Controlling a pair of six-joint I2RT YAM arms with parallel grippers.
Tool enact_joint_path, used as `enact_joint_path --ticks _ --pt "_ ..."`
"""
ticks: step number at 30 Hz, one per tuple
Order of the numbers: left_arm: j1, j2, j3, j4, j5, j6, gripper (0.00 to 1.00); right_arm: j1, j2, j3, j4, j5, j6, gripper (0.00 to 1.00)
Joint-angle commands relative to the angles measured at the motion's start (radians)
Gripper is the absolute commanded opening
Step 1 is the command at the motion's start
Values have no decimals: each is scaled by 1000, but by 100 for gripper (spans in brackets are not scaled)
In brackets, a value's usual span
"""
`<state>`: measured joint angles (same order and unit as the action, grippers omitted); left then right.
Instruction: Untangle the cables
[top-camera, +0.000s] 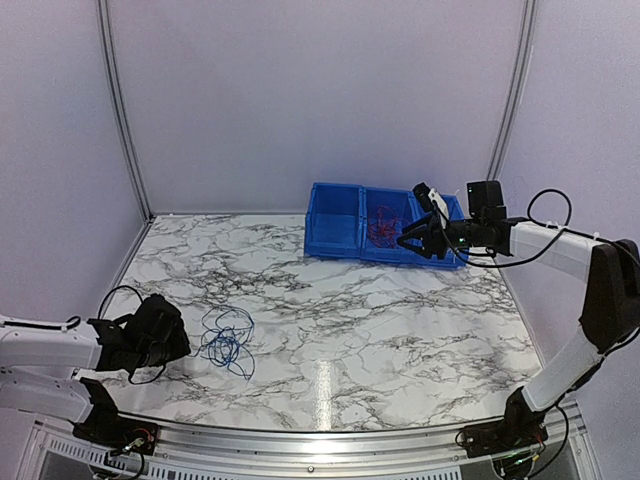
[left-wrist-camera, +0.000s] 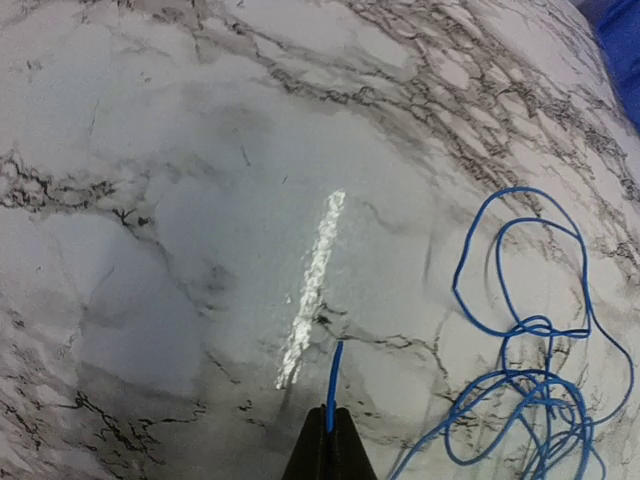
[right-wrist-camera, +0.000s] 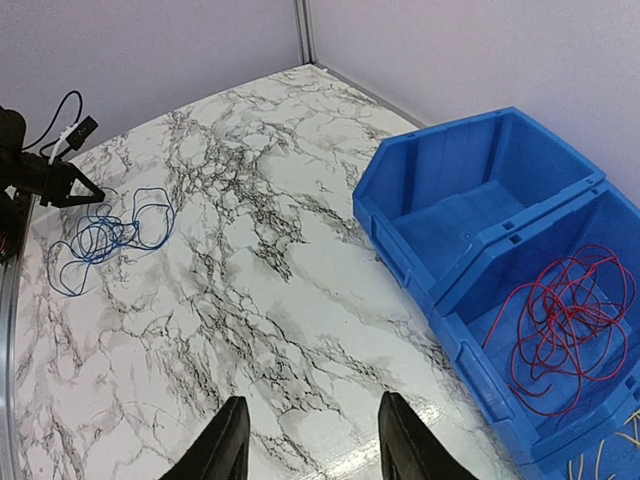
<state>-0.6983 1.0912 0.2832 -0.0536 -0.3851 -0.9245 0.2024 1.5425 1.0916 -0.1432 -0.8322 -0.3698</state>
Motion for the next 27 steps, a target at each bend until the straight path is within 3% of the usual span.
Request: enact_joint_path --ticks 1,7,11,15,18,27 --pt "5 -99 143 -74 -38 156 0 -4 -4 40 -12 -40 17 44" --pt "5 -272 584 -351 -123 391 0 18 -16 59 -20 -49 35 42" --pt "4 -222 948 -381 32 531 0 52 -20 73 -30 -31 24 42" --pt "3 -129 1152 -385 217 524 0 101 -12 115 -73 -6 -3 45" --pt "2 -94 1141 -377 238 517 0 144 -14 180 -126 -30 0 48" --pt "-28 -92 807 -164 297 437 0 347 -99 302 -195 18 -7 60"
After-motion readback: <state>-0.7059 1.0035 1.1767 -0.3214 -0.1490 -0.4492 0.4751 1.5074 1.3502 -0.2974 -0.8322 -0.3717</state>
